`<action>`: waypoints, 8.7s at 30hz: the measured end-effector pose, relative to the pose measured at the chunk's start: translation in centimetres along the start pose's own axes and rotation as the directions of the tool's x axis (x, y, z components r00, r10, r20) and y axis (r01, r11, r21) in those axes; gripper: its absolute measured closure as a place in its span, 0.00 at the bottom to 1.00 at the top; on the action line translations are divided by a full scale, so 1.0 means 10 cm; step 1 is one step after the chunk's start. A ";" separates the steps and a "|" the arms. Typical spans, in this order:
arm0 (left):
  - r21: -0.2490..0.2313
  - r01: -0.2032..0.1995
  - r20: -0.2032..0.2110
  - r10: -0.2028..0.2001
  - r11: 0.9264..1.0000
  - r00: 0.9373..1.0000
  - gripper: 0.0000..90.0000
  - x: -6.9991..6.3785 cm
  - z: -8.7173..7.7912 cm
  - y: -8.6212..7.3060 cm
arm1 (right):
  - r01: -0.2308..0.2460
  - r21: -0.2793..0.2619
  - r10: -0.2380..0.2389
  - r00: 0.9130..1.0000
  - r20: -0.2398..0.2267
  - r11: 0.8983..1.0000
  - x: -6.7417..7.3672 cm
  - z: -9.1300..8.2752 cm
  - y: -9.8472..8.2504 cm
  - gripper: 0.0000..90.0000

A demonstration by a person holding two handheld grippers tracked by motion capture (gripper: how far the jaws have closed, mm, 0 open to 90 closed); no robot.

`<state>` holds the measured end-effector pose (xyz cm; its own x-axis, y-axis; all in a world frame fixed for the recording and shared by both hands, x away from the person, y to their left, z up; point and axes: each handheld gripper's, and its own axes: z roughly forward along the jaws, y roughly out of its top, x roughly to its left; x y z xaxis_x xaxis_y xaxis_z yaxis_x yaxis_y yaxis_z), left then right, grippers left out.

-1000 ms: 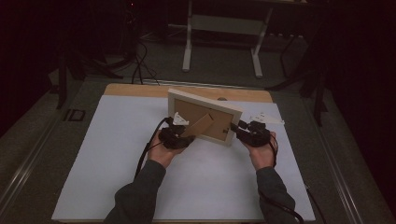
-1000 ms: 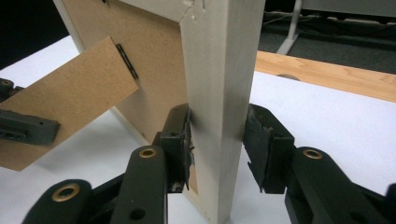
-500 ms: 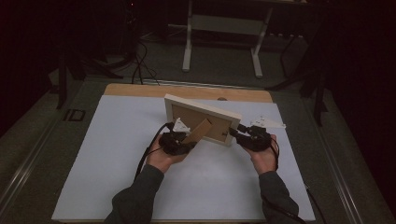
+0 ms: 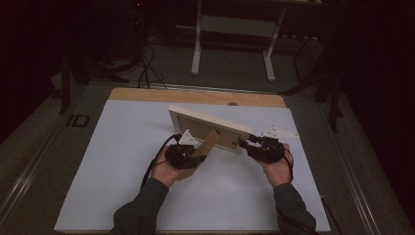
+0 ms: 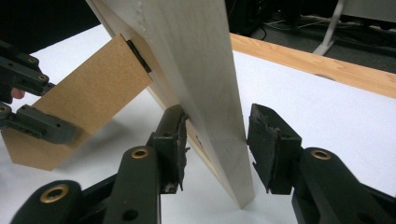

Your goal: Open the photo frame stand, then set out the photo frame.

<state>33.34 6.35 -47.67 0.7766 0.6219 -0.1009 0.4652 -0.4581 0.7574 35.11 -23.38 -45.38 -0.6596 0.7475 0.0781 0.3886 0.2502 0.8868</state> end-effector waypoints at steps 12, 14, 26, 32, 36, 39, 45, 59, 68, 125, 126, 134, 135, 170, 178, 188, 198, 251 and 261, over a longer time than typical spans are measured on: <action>0.014 -0.018 0.014 0.017 1.000 1.000 0.75 -0.07 -0.02 -0.06 | 0.005 -0.003 -0.005 1.000 -0.003 1.000 0.06 -0.03 -0.05 0.61; 0.016 -0.016 0.017 0.016 1.000 1.000 0.75 -0.07 -0.02 -0.09 | 0.012 -0.004 -0.012 1.000 -0.004 1.000 0.08 -0.03 -0.07 0.61; 0.031 -0.020 0.025 0.019 0.999 1.000 0.73 -0.14 -0.03 -0.16 | 0.032 -0.004 -0.032 0.999 -0.005 0.999 0.14 -0.06 -0.12 0.60; 0.038 -0.020 0.028 0.019 0.999 0.999 0.73 -0.14 -0.02 -0.19 | 0.032 -0.003 -0.032 0.999 -0.016 0.999 0.15 -0.06 -0.15 0.59; 0.037 -0.020 0.029 0.019 0.999 0.999 0.72 -0.14 -0.03 -0.19 | 0.026 0.000 -0.026 1.000 -0.014 1.000 0.14 -0.06 -0.16 0.59; 0.036 -0.020 0.030 0.019 0.999 0.999 0.72 -0.14 -0.03 -0.19 | 0.022 -0.002 -0.022 1.000 -0.015 1.000 0.14 -0.06 -0.17 0.60; 0.023 -0.017 0.029 0.016 1.000 0.999 0.69 -0.14 -0.04 -0.18 | 0.019 -0.001 -0.019 1.000 -0.013 1.000 0.14 -0.06 -0.17 0.60; -0.018 0.002 0.037 -0.002 1.000 0.999 0.66 -0.11 -0.15 -0.18 | 0.015 -0.002 -0.015 1.000 -0.016 1.000 0.14 -0.06 -0.17 0.59; -0.030 0.006 0.030 -0.005 1.000 1.000 0.66 -0.09 -0.23 -0.18 | 0.011 0.000 -0.011 1.000 -0.022 1.000 0.13 -0.06 -0.18 0.59; -0.146 0.077 -0.087 -0.090 0.986 0.992 0.65 0.14 -0.52 -0.08 | -0.124 0.176 0.120 0.992 0.033 0.977 -0.24 0.05 -0.44 0.73; -0.145 0.071 -0.086 -0.084 0.987 0.993 0.65 0.14 -0.51 -0.07 | -0.127 0.172 0.123 0.992 0.032 0.977 -0.24 0.06 -0.43 0.74; -0.148 0.091 -0.097 -0.106 0.985 0.990 0.66 0.16 -0.49 -0.06 | -0.124 0.166 0.119 0.992 0.043 0.978 -0.24 0.08 -0.38 0.79; -0.147 0.094 -0.101 -0.109 0.985 0.989 0.66 0.16 -0.49 -0.06 | -0.123 0.166 0.118 0.992 0.043 0.978 -0.24 0.08 -0.38 0.79; -0.257 0.204 -0.145 -0.247 0.945 0.958 1.00 0.25 -0.46 0.15 | -0.148 0.128 0.143 0.989 0.044 0.981 -0.23 0.25 -0.21 0.98; -0.258 0.197 -0.141 -0.238 0.946 0.961 1.00 0.20 -0.45 0.19 | -0.157 0.121 0.154 0.987 0.035 0.980 -0.24 0.23 -0.20 0.98; -0.260 0.204 -0.140 -0.246 0.944 0.959 1.00 0.17 -0.42 0.24 | -0.163 0.097 0.162 0.987 0.018 0.982 -0.23 0.18 -0.14 0.98; -0.258 0.205 -0.142 -0.247 0.944 0.959 1.00 0.16 -0.40 0.28 | -0.163 0.078 0.163 0.987 0.001 0.984 -0.21 0.15 -0.09 1.00; -0.199 0.117 -0.095 -0.138 0.973 0.986 1.00 -0.23 -0.08 0.49 | -0.144 0.051 0.146 0.989 -0.034 0.988 -0.11 0.08 -0.06 1.00; -0.199 0.109 -0.088 -0.128 0.974 0.988 1.00 -0.25 -0.08 0.50 | -0.135 0.048 0.137 0.989 -0.048 0.990 -0.07 0.07 -0.06 1.00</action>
<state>33.44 3.02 -43.13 0.6699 0.7291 -0.1401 0.4532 -0.2522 0.8550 35.80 -23.67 -46.29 -0.6302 0.7444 0.2207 0.5043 0.1762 0.8454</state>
